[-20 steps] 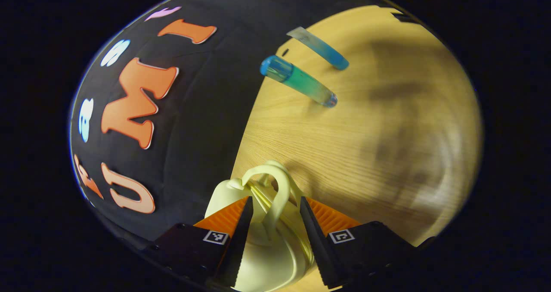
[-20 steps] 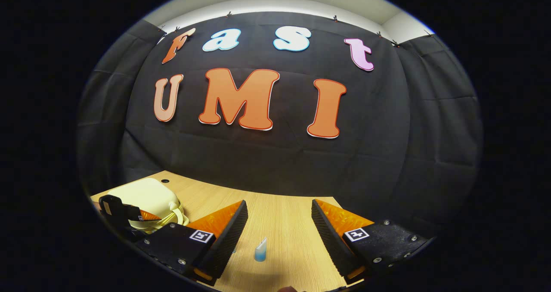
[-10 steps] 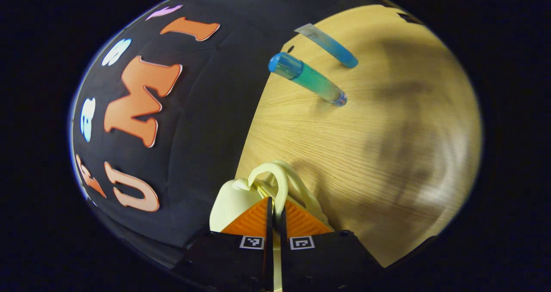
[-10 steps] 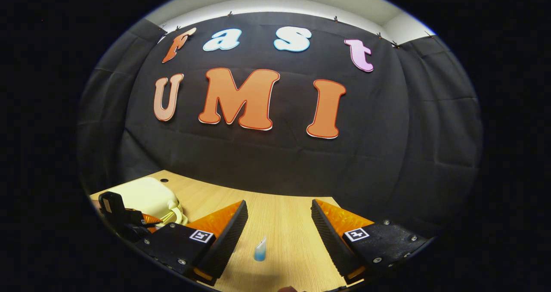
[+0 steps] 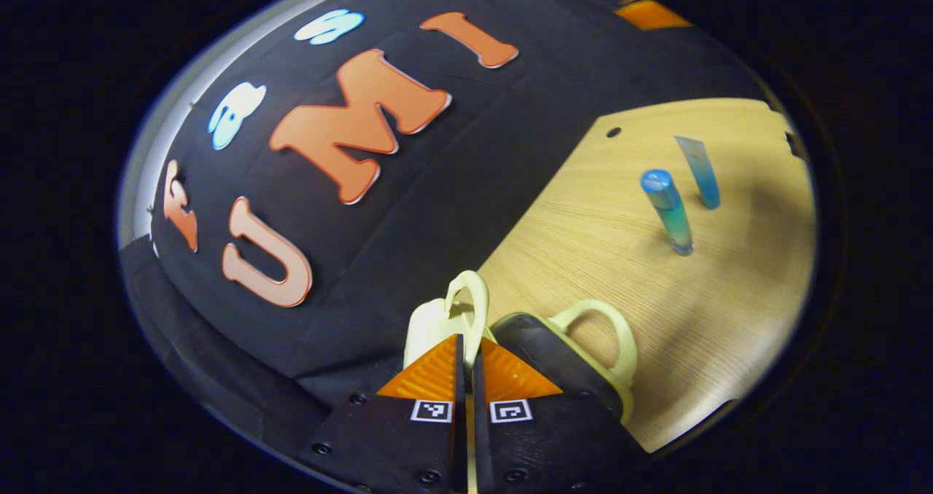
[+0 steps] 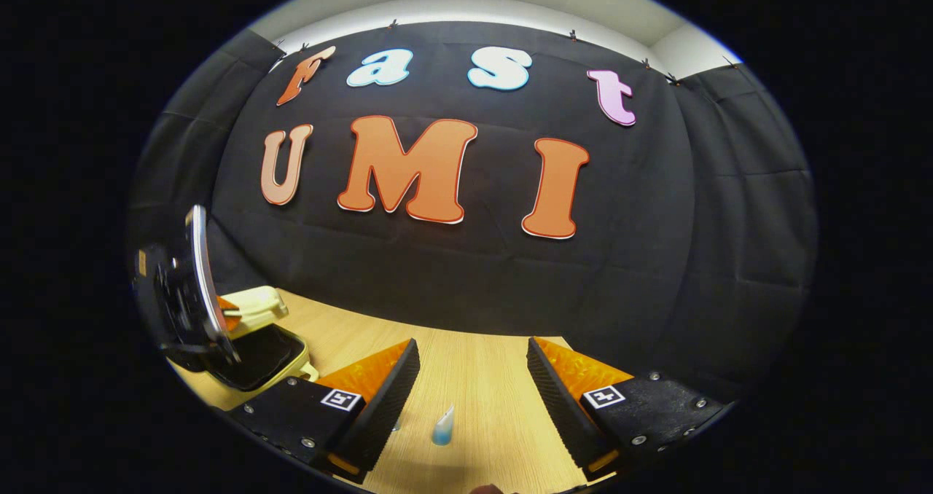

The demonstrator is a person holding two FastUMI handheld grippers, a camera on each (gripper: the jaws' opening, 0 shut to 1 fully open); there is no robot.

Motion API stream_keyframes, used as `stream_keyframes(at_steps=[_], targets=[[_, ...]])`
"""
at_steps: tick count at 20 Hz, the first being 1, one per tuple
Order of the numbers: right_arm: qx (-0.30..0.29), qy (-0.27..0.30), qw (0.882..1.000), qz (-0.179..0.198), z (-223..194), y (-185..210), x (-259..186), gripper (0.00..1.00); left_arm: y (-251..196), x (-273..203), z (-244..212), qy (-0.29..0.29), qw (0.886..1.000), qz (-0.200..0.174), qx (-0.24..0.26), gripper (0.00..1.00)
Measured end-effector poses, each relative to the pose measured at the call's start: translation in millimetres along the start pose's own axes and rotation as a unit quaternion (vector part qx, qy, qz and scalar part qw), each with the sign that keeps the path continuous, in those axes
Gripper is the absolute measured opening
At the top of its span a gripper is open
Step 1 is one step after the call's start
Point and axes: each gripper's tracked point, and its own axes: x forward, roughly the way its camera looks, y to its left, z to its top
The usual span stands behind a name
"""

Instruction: First open the suitcase, pack the skin care products into it, and then close the suitcase.

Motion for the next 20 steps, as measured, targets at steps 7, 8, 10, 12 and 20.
stream_keyframes(at_steps=[7,8,10,12,20], targets=[[-0.007,-0.004,1.0,0.005,9,19,8,0.95,32,-1,-3,0.009,0.987,0.07,-0.146,0.06],[-0.007,-0.004,1.0,0.004,11,22,11,0.95,35,0,-5,0.011,0.982,0.08,-0.169,0.07],[-0.009,-0.005,1.0,0.004,13,29,14,0.95,41,0,-12,0.018,0.974,0.101,-0.202,0.07],[-0.008,-0.005,1.0,0.003,14,37,17,0.95,43,1,-18,0.025,0.967,0.12,-0.224,0.07],[0.001,0.005,1.0,-0.003,21,76,25,0.95,45,10,-41,0.082,0.954,0.148,-0.248,0.07]])
